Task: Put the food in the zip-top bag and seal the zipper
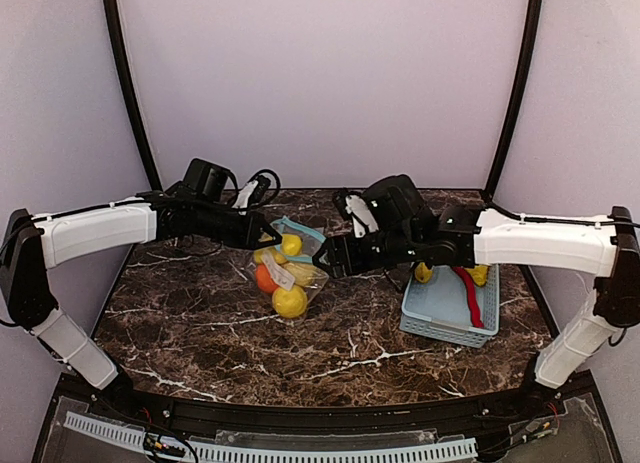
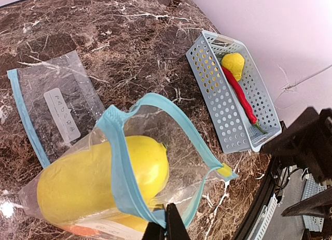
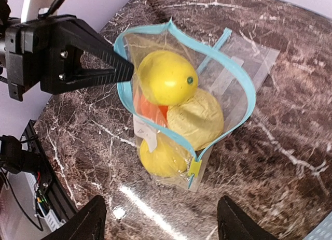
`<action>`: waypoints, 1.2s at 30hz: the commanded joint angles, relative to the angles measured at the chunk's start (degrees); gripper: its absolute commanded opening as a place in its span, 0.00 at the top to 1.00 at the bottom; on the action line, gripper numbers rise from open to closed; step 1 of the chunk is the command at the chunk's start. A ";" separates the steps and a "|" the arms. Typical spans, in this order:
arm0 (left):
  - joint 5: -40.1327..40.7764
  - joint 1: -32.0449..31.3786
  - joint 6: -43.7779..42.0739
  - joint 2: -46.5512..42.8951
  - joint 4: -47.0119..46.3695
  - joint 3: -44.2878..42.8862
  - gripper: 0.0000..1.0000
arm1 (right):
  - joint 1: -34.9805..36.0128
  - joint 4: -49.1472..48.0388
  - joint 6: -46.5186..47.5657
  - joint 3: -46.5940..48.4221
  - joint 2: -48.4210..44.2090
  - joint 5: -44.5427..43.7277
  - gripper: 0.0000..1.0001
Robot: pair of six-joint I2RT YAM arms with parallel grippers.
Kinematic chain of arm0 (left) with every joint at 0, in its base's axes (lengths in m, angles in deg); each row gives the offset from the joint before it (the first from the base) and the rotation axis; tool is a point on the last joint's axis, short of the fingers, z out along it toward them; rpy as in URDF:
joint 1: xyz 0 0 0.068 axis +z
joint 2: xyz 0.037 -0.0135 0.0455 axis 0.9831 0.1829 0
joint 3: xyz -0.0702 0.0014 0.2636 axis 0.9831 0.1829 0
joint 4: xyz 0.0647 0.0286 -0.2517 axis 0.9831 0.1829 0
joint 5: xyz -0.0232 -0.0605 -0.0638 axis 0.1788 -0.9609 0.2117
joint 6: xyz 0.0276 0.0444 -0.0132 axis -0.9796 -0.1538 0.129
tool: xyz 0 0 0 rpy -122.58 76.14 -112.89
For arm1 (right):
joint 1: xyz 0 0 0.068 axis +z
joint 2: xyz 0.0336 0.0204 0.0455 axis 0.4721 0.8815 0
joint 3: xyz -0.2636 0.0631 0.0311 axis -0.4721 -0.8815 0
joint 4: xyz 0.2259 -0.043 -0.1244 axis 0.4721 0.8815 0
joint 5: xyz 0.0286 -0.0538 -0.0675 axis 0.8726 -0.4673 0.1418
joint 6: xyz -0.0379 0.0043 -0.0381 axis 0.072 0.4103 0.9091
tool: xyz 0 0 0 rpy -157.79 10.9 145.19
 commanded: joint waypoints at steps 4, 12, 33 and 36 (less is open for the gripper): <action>-0.23 -0.04 0.12 -0.96 -1.00 0.72 0.99 | 2.06 -1.06 -4.11 -2.11 2.92 -4.66 0.38; -0.32 -0.11 -0.02 -1.16 -1.01 0.72 0.99 | 2.02 -1.77 -1.47 1.23 7.60 -4.56 0.47; 0.59 8.64 -1.96 -8.79 -1.04 0.64 0.24 | 3.43 -18.27 17.58 -8.84 -2.90 4.04 1.00; -2.92 8.67 -0.80 -6.24 -1.82 0.44 0.16 | 3.96 -18.79 17.62 -9.80 -2.95 5.56 1.00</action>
